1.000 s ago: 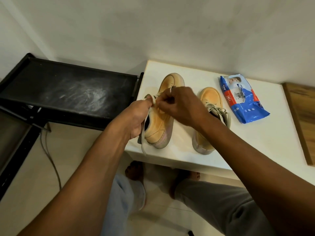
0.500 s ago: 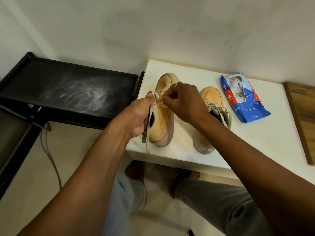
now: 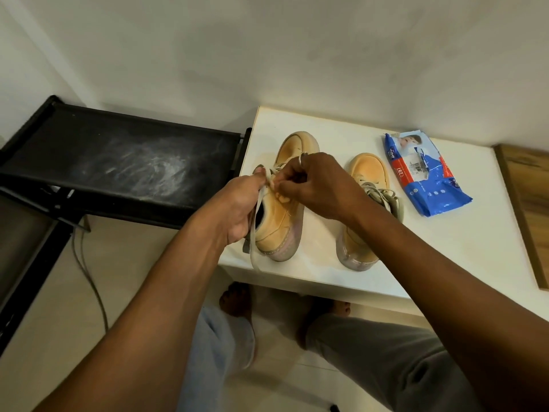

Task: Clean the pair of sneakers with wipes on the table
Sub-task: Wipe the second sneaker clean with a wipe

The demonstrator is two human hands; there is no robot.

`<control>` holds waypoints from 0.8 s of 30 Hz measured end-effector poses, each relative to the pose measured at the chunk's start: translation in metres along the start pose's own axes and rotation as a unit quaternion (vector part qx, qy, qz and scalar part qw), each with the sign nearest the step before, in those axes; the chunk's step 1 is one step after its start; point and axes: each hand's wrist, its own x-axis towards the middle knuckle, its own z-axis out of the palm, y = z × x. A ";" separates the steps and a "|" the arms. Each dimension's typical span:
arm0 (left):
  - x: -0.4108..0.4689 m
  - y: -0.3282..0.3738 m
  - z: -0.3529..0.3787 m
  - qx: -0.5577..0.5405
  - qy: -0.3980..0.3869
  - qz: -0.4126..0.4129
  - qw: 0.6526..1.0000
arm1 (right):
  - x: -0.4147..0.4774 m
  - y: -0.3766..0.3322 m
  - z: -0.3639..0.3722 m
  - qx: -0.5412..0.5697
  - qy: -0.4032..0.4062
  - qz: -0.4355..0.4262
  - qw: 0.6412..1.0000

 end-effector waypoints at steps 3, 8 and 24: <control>0.002 0.001 0.000 0.005 0.005 0.002 1.000 | 0.003 0.002 -0.001 -0.012 0.002 -0.005 1.000; 0.004 -0.001 0.003 0.034 0.018 -0.009 0.999 | 0.008 0.022 -0.007 -0.053 0.090 0.022 0.994; -0.002 0.003 0.001 0.124 0.036 0.017 0.992 | 0.008 0.016 0.007 -0.102 0.149 -0.007 0.984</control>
